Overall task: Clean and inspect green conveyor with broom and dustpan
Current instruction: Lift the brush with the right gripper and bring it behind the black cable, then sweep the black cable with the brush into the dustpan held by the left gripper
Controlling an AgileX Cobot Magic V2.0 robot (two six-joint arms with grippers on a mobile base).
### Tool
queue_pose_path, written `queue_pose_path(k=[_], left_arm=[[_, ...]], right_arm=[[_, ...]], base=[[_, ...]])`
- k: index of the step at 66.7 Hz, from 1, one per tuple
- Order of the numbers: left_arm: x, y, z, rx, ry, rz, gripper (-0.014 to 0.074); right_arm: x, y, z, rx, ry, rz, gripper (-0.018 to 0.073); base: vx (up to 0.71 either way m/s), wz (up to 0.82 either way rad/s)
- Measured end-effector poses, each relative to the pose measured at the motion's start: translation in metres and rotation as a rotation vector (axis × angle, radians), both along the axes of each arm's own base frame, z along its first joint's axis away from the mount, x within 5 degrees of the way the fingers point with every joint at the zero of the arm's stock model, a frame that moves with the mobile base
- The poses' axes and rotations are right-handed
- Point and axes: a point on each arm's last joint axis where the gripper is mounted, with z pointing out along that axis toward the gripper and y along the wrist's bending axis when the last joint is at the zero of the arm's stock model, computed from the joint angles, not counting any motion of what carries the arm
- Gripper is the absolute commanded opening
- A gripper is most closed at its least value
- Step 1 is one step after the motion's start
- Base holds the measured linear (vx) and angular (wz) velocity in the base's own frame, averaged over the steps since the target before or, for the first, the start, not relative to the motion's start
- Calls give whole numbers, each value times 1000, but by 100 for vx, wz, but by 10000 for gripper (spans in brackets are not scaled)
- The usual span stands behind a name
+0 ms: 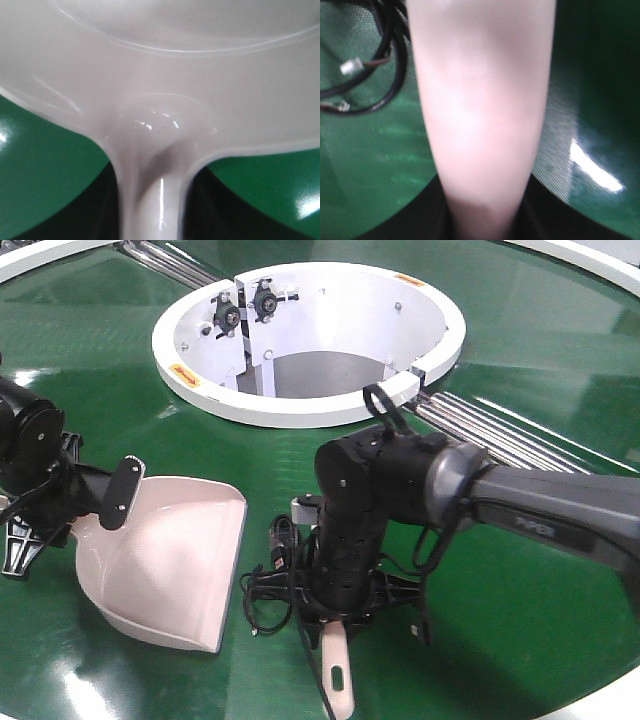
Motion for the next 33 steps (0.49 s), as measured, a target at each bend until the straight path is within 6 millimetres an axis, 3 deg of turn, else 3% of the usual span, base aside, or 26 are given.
queue_pose_path(k=[16,33], left_arm=[[0,0,0,0,0,0,-7],[0,0,0,0,0,0,-7]], right_arm=[[5,38,-7,19,17,70,-1],[17,86,0,141,0,157,-1]], base=[[0,0],[0,0]])
